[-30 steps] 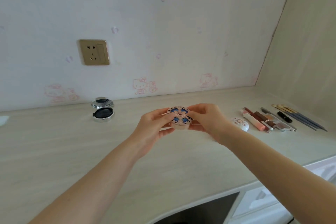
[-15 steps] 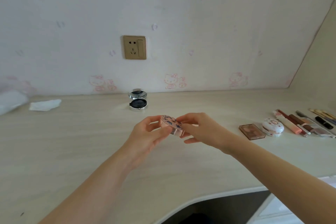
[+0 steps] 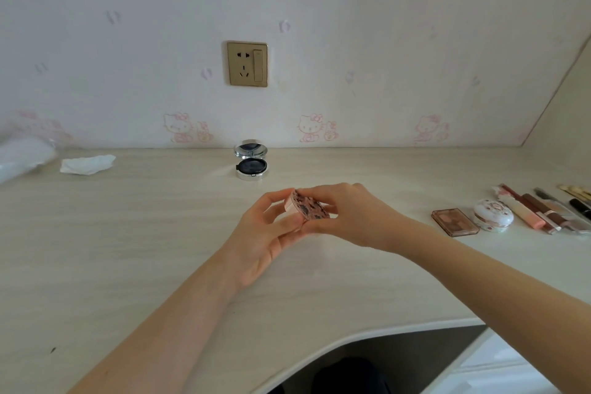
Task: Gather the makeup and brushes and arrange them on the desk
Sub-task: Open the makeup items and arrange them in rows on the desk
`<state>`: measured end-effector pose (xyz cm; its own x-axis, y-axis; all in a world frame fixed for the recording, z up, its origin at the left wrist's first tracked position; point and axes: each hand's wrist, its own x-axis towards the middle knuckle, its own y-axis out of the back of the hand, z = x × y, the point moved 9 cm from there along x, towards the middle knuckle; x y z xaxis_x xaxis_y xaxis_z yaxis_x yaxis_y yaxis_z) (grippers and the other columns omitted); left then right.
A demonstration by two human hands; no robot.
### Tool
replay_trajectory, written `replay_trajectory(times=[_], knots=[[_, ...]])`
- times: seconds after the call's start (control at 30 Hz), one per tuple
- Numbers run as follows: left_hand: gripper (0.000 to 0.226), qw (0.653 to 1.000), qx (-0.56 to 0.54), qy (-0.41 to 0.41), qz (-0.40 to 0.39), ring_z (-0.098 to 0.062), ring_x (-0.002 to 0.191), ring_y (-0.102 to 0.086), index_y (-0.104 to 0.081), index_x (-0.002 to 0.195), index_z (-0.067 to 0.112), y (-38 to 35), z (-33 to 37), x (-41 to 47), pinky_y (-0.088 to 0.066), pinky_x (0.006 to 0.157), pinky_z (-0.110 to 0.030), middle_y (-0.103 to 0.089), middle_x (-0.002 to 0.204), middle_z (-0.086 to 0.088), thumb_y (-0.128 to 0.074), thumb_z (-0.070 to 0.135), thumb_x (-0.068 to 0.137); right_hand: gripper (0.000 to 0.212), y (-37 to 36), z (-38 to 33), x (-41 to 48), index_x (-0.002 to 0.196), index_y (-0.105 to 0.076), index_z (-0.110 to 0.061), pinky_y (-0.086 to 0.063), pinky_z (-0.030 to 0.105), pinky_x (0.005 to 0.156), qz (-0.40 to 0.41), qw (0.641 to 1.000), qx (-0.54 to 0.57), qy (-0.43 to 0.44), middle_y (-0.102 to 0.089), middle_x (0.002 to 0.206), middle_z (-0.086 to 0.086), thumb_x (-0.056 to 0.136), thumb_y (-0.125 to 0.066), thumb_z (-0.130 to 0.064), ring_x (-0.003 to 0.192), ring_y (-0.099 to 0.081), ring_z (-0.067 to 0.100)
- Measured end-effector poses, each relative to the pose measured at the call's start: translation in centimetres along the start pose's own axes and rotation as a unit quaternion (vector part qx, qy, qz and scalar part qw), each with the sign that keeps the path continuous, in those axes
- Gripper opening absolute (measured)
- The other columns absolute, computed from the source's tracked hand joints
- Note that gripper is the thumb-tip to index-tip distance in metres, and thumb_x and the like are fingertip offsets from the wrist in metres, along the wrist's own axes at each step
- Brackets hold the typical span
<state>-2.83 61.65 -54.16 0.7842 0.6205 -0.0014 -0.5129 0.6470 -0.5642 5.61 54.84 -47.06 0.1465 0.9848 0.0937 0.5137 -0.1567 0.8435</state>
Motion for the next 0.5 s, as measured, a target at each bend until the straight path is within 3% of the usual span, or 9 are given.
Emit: replay_trajectory(times=[0.13, 0.43, 0.5], knots=[[0.061, 1.000, 0.007, -0.014, 0.003, -0.033, 0.103, -0.065, -0.050, 0.127, -0.001, 0.2, 0.1, 0.1, -0.056, 0.086, -0.037, -0.053, 0.128, -0.025, -0.072, -0.003, 0.070, 0.045, -0.2, -0.2, 0.2, 0.126, -0.055, -0.040, -0.052, 0.038, 0.082, -0.025, 0.999, -0.025, 0.016, -0.070, 0.100, -0.010, 0.083, -0.065, -0.046, 0.097, -0.064, 0.014], [0.057, 0.999, 0.029, -0.042, 0.013, -0.025, 0.101, -0.067, -0.053, 0.125, 0.001, 0.4, 0.6, 0.2, -0.055, 0.086, -0.029, -0.059, 0.122, -0.019, -0.067, -0.004, 0.071, 0.037, 0.2, -0.5, 0.7, 0.127, -0.055, -0.040, -0.047, 0.034, 0.092, -0.023, 0.998, -0.037, 0.041, -0.070, 0.108, -0.009, 0.091, -0.056, -0.032, 0.102, -0.063, 0.016], [0.058, 0.999, 0.025, -0.043, 0.010, -0.024, 0.102, -0.066, -0.054, 0.126, 0.002, 0.4, 0.6, 0.1, -0.054, 0.088, -0.029, -0.060, 0.122, -0.017, -0.067, -0.004, 0.069, 0.036, 1.1, -0.5, 0.9, 0.128, -0.056, -0.040, -0.045, 0.026, 0.093, -0.010, 0.998, -0.031, 0.046, -0.069, 0.114, -0.012, 0.094, -0.053, -0.028, 0.105, -0.062, 0.009]])
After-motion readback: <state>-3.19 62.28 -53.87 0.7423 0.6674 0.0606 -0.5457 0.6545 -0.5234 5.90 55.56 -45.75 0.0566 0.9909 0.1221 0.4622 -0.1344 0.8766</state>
